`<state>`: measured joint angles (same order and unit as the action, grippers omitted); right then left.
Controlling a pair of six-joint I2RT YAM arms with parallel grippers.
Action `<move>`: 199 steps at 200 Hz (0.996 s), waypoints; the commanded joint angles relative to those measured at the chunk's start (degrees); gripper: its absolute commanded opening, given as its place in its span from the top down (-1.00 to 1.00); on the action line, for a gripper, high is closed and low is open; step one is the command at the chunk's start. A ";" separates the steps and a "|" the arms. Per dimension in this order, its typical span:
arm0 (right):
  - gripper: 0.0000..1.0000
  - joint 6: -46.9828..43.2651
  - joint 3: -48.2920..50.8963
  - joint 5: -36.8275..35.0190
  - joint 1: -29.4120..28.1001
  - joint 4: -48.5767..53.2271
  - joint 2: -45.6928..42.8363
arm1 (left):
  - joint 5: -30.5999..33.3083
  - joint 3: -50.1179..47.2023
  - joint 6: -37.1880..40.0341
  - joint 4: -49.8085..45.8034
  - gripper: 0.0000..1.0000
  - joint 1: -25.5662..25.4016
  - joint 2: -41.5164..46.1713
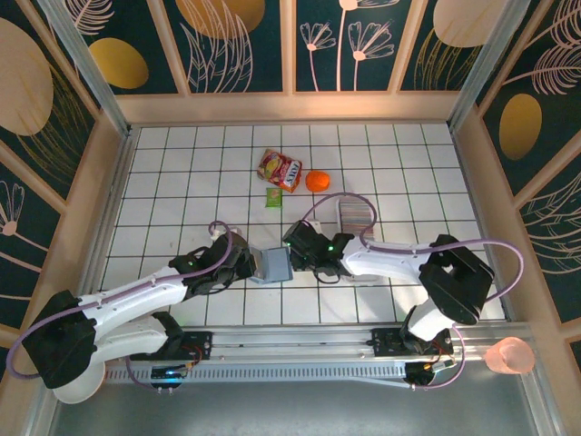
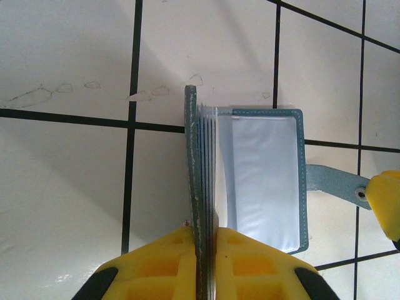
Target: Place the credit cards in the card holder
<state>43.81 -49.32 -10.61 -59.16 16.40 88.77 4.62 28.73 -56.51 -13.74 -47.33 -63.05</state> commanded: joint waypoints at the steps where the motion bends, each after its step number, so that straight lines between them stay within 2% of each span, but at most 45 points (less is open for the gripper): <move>1: 0.50 0.43 0.97 0.15 -0.34 -0.89 -2.07 | 1.00 0.62 1.23 -1.73 0.81 -0.21 -0.59; 17: 0.41 0.18 1.07 0.57 -0.26 -1.16 -1.80 | 0.91 0.71 1.39 -1.73 0.82 -0.25 -0.67; 44: 0.46 0.30 0.98 0.85 -0.17 -1.77 -0.99 | 0.74 0.71 1.25 -1.64 0.82 -0.16 -0.67; 98: 0.76 0.39 1.06 0.70 -0.07 -2.05 -1.03 | 0.74 0.54 1.14 -1.34 0.80 -0.19 -0.26; 116: 0.95 0.77 1.78 1.07 0.08 -2.07 -1.06 | 0.48 0.70 1.34 -1.03 0.77 -0.20 0.10; 119: 1.00 0.86 1.84 1.15 0.07 -2.00 -1.06 | 0.43 0.75 1.37 -0.98 0.76 -0.24 0.12; 199: 1.00 2.32 4.97 3.82 1.36 -6.08 -2.67 | -5.65 3.47 1.88 2.54 0.37 -0.19 -1.97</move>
<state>44.71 -46.19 -8.45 -58.39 12.25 87.99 2.11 29.80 -55.22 -13.45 -47.33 -64.23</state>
